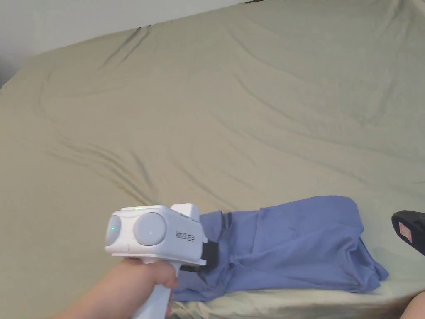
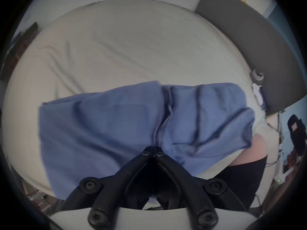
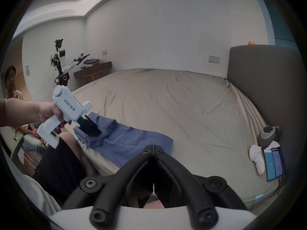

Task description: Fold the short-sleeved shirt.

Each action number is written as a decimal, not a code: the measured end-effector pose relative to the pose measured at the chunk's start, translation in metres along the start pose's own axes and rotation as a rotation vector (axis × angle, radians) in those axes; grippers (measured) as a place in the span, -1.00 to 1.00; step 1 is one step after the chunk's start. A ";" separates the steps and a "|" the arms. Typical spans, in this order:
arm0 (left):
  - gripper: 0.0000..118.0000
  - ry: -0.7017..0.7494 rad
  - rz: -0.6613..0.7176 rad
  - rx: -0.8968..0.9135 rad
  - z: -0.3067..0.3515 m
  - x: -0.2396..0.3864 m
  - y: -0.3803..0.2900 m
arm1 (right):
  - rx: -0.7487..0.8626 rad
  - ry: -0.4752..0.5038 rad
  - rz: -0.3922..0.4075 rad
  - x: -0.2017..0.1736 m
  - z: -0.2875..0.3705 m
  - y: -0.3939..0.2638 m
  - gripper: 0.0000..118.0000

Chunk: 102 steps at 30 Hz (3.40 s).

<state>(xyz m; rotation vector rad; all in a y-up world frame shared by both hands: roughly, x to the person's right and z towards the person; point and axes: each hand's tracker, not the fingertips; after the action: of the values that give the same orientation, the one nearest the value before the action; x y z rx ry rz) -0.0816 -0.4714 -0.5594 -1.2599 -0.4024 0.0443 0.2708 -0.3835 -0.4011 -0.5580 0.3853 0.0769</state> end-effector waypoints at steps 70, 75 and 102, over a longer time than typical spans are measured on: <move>-0.87 -0.151 0.036 0.095 0.137 -0.072 0.050 | -0.053 0.043 0.095 -0.076 -0.024 0.003 -1.00; -0.87 -0.100 0.039 -0.026 0.076 -0.023 0.049 | -0.003 0.033 0.047 -0.056 0.000 -0.006 -1.00; -1.00 -0.213 -0.043 0.307 -0.044 0.118 -0.010 | 0.010 -0.016 -0.019 -0.037 0.007 -0.023 -1.00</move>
<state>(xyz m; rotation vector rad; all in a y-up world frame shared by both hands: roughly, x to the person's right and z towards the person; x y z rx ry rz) 0.0407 -0.4852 -0.5291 -0.9457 -0.5829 0.1977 0.2431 -0.3978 -0.3703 -0.5509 0.3648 0.0612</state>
